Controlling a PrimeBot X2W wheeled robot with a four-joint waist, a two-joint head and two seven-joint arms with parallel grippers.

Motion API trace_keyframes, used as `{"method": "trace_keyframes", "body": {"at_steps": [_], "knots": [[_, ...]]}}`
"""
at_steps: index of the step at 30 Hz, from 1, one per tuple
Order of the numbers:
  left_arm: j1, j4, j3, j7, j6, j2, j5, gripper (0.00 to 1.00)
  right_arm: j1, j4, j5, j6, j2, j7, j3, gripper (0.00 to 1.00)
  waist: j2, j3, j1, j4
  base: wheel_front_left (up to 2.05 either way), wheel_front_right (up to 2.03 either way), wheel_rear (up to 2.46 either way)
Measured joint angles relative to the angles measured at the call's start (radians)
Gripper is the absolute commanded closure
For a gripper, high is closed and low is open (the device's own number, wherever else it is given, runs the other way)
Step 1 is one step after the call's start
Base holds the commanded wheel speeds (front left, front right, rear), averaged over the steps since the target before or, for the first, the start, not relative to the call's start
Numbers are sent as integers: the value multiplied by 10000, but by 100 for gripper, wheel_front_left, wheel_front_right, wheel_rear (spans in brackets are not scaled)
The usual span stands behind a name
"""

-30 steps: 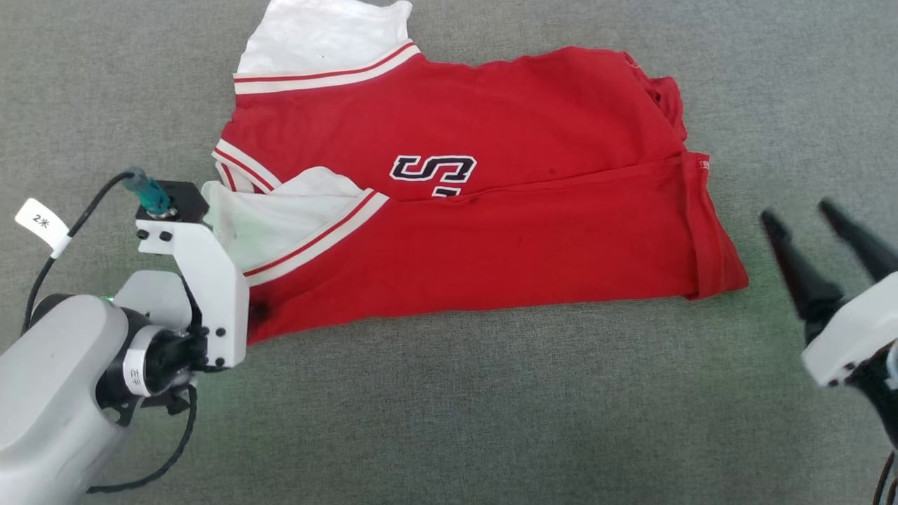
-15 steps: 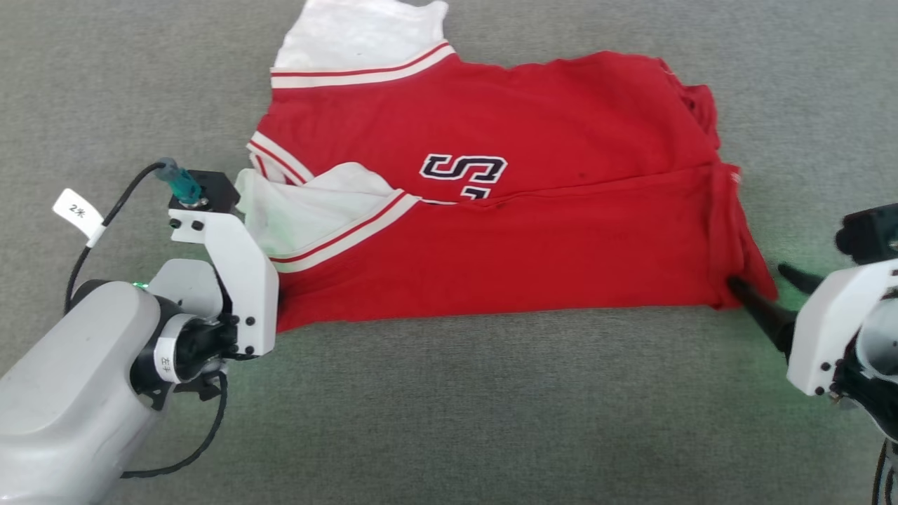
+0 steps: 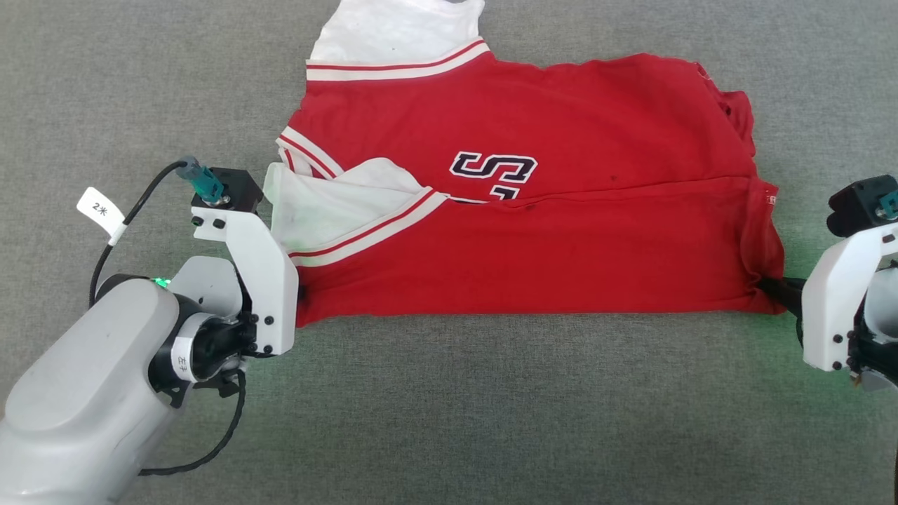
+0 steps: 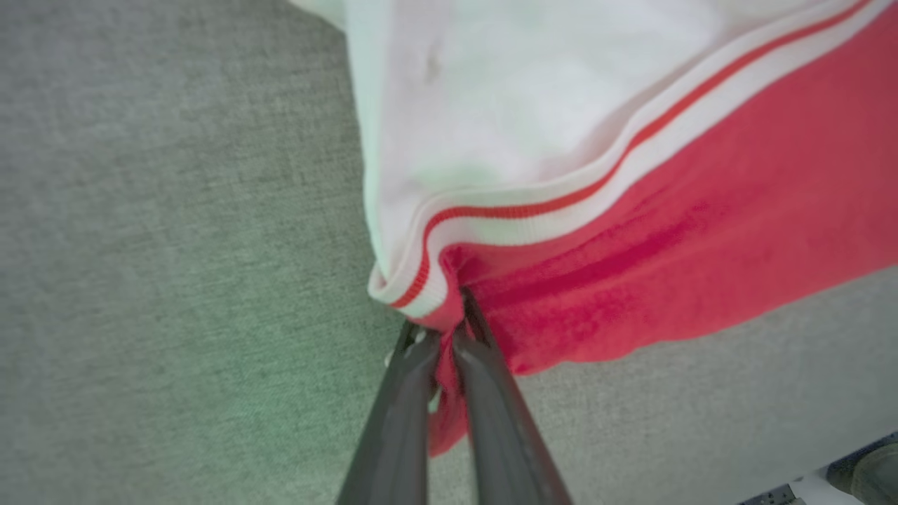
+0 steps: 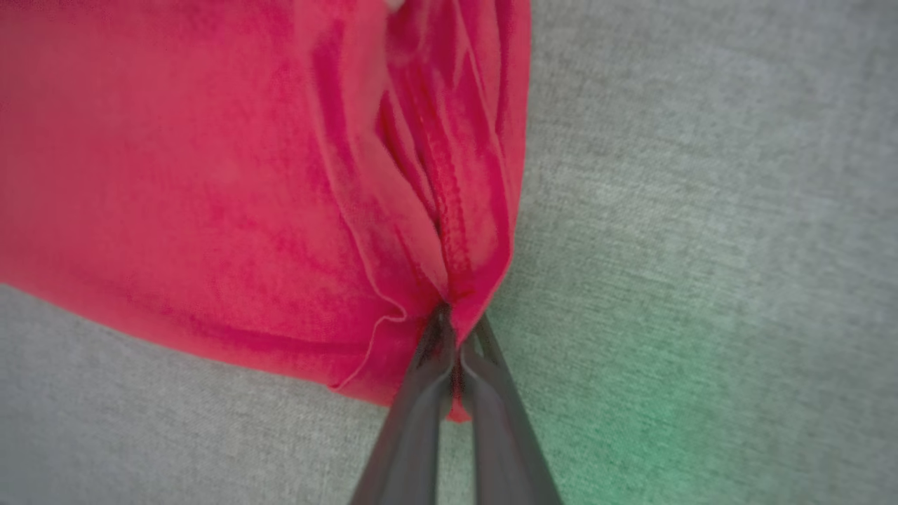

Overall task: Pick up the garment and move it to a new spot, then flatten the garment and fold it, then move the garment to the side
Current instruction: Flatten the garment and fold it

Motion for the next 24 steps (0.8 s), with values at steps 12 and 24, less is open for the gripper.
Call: {"method": "trace_keyframes", "body": {"at_steps": [12, 24], "knots": [[516, -1444, 71, 435, 711, 1047, 54, 100, 669, -1588, 736, 0, -642, 669, -337, 100, 0, -162, 0, 96, 0, 0, 0], [2156, -3655, 13, 681, 1950, 1979, -17, 100, 3010, -3833, 775, 2, -506, 1709, -1762, 100, 0, -129, 0, 130, 0, 0, 0]]}}
